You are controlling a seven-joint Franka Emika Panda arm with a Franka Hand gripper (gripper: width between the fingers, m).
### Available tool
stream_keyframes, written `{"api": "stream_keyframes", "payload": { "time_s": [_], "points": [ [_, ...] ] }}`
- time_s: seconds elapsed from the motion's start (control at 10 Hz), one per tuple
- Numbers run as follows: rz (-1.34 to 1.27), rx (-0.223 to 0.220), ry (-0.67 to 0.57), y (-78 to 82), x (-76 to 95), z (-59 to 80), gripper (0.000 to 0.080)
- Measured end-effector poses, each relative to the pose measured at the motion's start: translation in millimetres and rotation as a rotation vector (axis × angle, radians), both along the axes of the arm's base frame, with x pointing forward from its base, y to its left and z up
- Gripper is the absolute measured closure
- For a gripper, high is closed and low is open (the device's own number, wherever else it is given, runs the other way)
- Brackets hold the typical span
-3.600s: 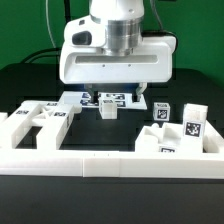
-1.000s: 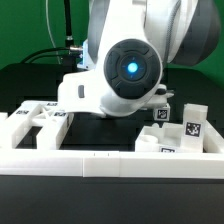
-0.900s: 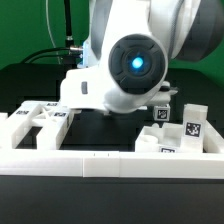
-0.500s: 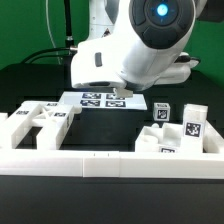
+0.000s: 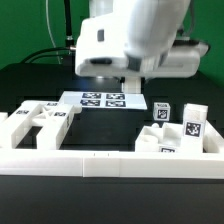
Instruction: Assemble chair
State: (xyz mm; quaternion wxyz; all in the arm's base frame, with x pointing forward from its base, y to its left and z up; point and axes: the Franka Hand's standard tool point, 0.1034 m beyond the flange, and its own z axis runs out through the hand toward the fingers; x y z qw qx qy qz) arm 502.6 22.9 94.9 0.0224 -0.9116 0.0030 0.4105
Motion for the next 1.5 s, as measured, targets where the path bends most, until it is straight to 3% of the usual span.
{"api": "stream_keyframes", "payload": {
  "time_s": [0.1,0.3,0.5,0.7,1.2,1.4,1.5],
  "points": [
    [0.003,0.003,-0.057,1.2,7.0,12.7,0.0515],
    [-0.003,-0.002,-0.214,-0.3,17.3,3.9,0.0515],
    [-0.016,-0.003,-0.373,-0.4,23.4,7.3,0.0514],
    [-0.035,0.000,-0.519,-0.3,43.1,17.0,0.0514],
    [-0.039,-0.028,-0.852,-5.2,53.8,13.8,0.0514],
    [-0.037,-0.034,-1.020,-8.5,86.4,36.6,0.0514],
    [-0.025,-0.032,-1.044,-9.8,92.3,40.9,0.0514]
  ]
}}
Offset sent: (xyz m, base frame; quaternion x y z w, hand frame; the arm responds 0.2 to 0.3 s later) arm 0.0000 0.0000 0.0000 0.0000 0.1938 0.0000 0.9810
